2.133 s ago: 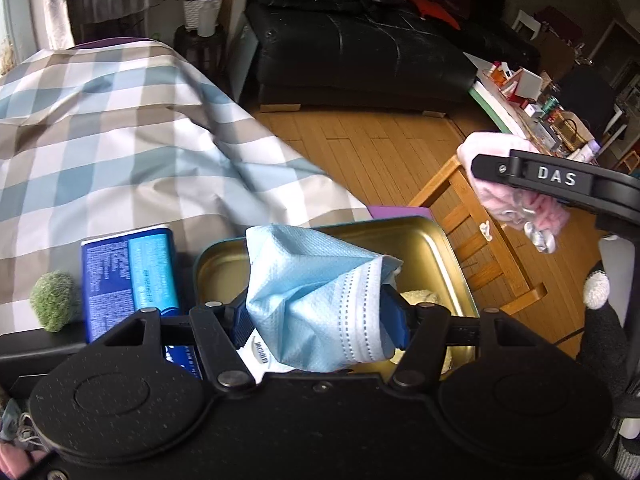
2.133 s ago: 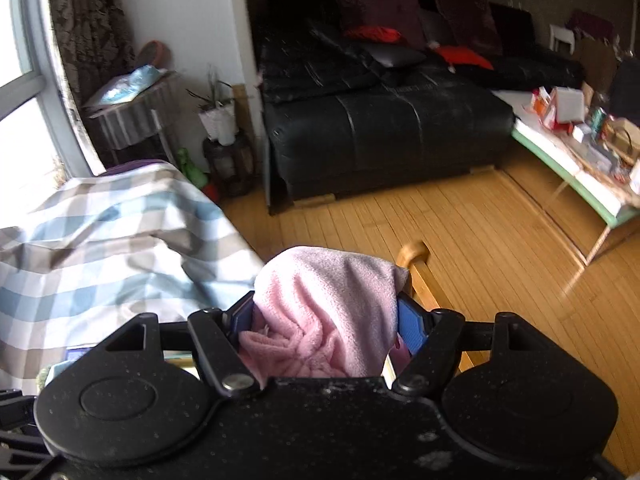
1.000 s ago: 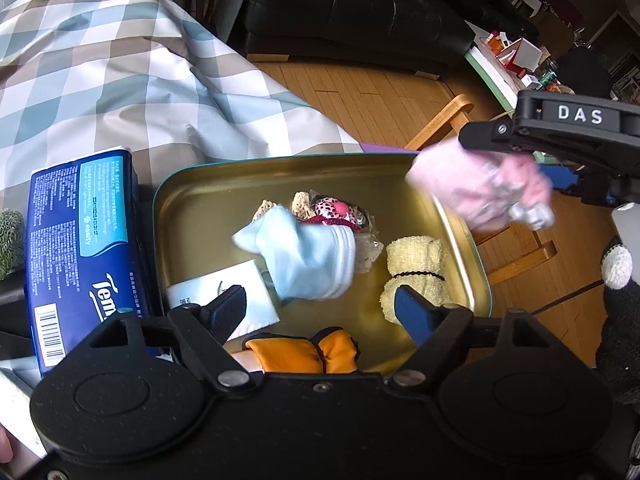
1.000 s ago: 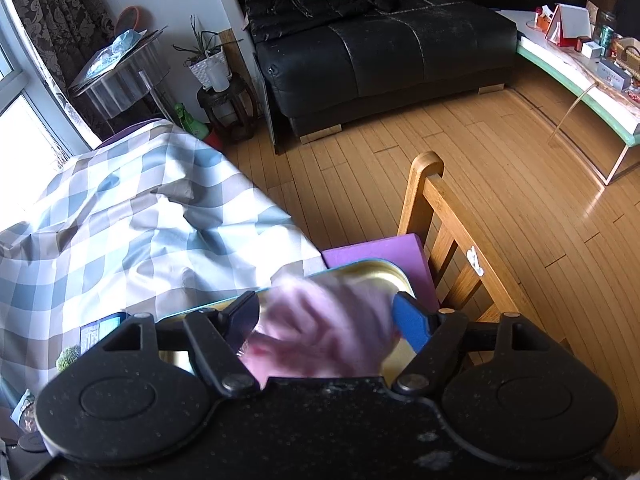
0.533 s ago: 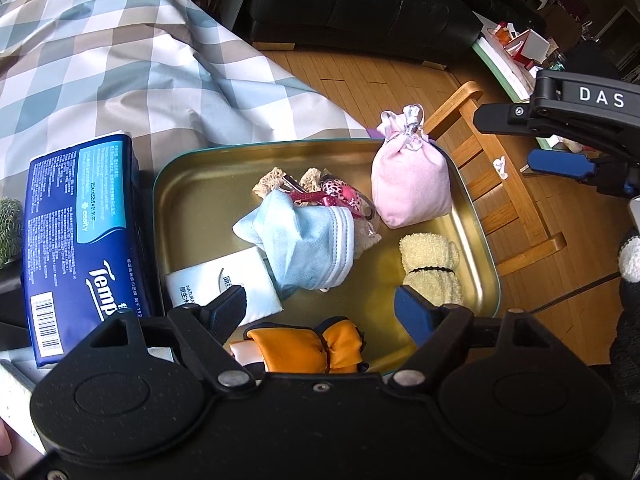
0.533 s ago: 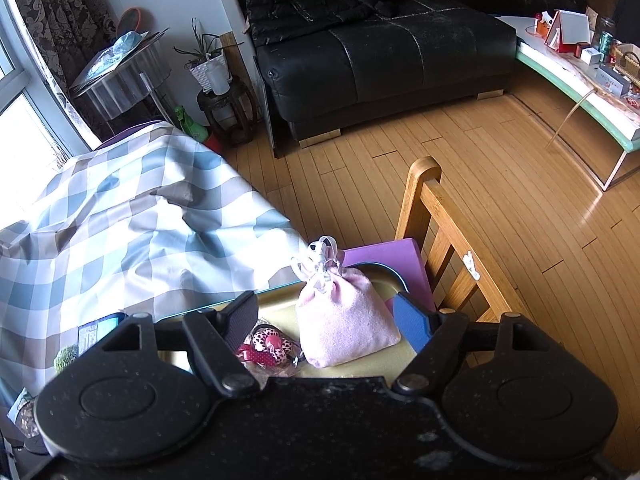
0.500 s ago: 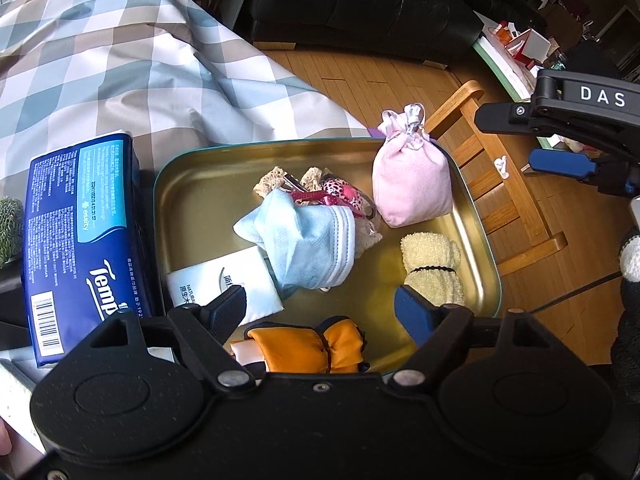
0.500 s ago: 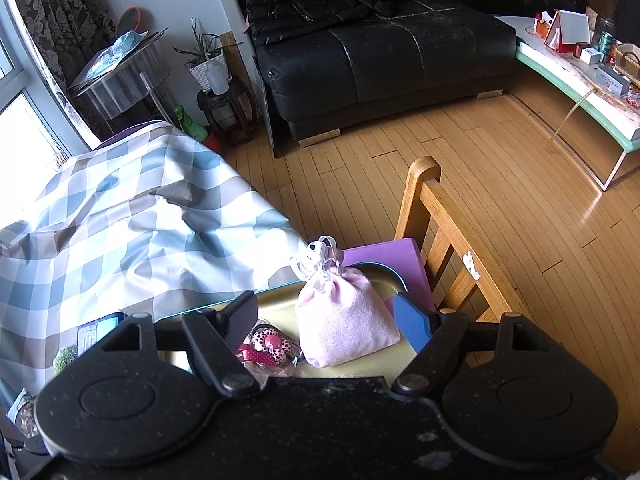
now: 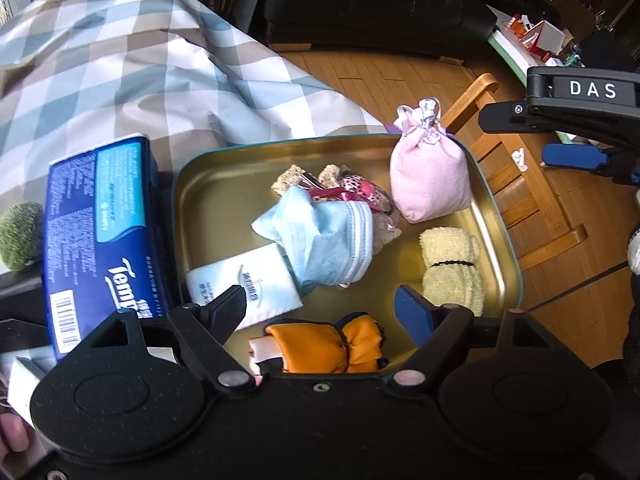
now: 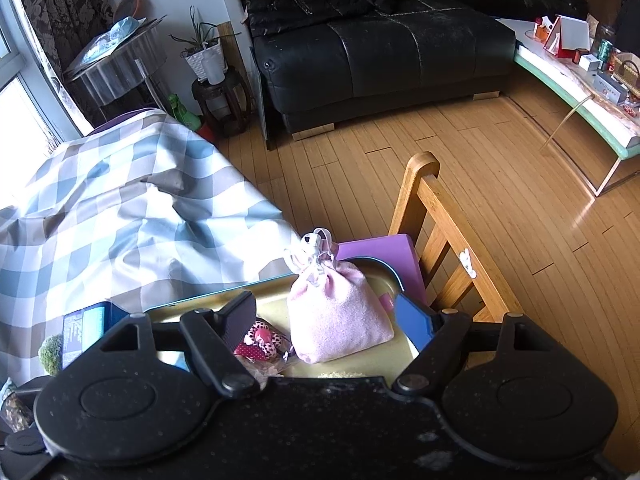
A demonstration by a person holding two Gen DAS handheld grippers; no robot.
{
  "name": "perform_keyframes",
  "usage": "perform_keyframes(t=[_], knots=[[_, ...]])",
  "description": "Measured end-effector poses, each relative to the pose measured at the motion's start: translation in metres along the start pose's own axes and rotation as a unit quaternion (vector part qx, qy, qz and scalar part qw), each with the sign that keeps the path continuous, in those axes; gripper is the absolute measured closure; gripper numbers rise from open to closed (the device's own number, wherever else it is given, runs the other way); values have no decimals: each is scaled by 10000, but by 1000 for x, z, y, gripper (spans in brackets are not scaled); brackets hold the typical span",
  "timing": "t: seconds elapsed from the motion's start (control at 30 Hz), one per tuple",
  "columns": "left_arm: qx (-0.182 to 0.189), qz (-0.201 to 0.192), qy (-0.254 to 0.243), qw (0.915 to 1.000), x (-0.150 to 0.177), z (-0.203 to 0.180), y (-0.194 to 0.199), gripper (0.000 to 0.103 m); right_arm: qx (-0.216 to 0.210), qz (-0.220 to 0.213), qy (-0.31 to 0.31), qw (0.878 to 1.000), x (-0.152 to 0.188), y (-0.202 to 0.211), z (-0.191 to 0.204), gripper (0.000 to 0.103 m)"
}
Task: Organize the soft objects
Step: 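Open both grippers and withdraw them from the gold tray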
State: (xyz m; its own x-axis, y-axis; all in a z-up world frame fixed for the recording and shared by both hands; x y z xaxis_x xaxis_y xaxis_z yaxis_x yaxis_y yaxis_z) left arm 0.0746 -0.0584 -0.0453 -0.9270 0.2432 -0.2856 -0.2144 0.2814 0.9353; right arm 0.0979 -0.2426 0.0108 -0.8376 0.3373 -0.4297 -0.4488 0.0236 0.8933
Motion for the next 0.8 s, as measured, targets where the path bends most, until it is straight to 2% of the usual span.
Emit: perform_keyframes(t=[0.47,0.8], knots=[[-208,-289,-63,9993,1,8,32,22,135,49,221,9997,2,-7,18,25],[-433,-391,269,9979,12,53,57,21,51,48,572,9983,7,-9,56,25]])
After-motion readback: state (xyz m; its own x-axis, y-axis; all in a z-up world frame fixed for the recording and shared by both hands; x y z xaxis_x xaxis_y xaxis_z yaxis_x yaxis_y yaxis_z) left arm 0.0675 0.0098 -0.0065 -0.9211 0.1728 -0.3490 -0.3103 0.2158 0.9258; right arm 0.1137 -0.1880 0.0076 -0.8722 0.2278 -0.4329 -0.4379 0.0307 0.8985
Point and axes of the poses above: each gripper's, at about its wrist camera, not at the fingertips, and y roughly against the way its jaws point, z to its left, x to its underside, the point moved 7 cm from there along -y, roughly the way its jaws point, and after that the axes turned 6 degrees about z, right-handed, at the moved point
